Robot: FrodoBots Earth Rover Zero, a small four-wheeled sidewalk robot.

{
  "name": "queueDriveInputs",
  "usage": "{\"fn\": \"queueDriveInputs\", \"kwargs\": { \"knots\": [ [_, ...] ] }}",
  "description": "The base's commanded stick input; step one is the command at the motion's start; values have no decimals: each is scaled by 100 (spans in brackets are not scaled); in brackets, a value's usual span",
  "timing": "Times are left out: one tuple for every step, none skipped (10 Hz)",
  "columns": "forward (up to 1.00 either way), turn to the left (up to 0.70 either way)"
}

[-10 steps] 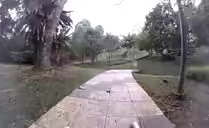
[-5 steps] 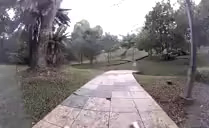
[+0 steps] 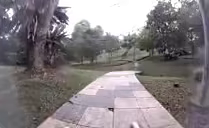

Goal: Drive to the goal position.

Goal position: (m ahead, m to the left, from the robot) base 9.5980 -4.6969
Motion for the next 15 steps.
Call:
{"fn": "queueDriveInputs", "kwargs": {
  "knots": [
    [70, -10],
    [70, -13],
    [70, -13],
    [70, -13],
    [70, -13],
    [70, -13],
    [70, -13],
    [70, -13],
    [70, -13],
    [70, -13],
    [70, -13],
    [70, -13],
    [70, -13],
    [70, -13],
    [70, -13]
  ]
}}
